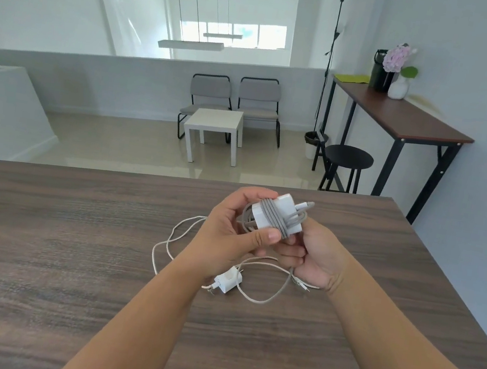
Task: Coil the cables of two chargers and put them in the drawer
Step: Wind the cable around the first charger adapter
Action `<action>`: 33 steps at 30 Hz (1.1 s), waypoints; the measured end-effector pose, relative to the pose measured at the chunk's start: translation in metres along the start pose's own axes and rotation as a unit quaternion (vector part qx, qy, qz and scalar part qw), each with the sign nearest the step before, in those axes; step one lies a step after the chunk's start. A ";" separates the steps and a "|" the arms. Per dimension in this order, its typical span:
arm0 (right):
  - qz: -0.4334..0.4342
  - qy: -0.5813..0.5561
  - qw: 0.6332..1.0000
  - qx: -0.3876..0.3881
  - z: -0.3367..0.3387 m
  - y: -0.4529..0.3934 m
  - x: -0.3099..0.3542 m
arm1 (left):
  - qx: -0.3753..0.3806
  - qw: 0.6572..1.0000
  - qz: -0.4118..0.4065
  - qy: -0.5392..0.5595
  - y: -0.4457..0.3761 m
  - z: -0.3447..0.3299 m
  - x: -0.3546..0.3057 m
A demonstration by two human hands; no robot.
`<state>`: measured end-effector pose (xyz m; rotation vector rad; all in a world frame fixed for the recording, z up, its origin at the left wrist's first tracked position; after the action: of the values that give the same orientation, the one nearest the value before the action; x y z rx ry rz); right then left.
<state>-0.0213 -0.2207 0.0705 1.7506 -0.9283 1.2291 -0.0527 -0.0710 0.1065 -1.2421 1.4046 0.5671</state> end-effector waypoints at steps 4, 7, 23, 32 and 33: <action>0.075 0.176 0.977 -0.096 0.002 0.023 0.005 | -0.050 0.998 0.011 -0.028 -0.003 0.017 -0.008; 0.167 0.489 0.841 -0.158 0.001 0.036 0.015 | -0.065 0.997 0.023 -0.039 -0.003 0.025 -0.007; 0.248 0.812 0.519 -0.099 -0.028 0.062 0.079 | 0.004 0.985 0.074 -0.153 0.003 0.017 0.005; 0.240 0.626 0.741 -0.047 -0.009 0.050 0.085 | 0.071 0.992 0.082 -0.063 0.011 0.013 -0.001; 0.216 0.594 0.775 -0.024 -0.008 0.048 0.082 | 0.066 0.993 0.082 -0.057 0.012 0.013 0.000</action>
<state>-0.0459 -0.2438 0.1602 0.3943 -0.5231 2.1460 -0.0578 -0.0556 0.0996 -0.9810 1.4324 0.6371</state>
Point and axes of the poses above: each hand's wrist, its own y-axis away from the middle knuckle, its own z-axis out of the back of the hand, x = y × z, the point moved 3 cm from there along -y, towards the middle knuckle, and after that the axes turned 13 degrees about y, right-handed, at the moved point
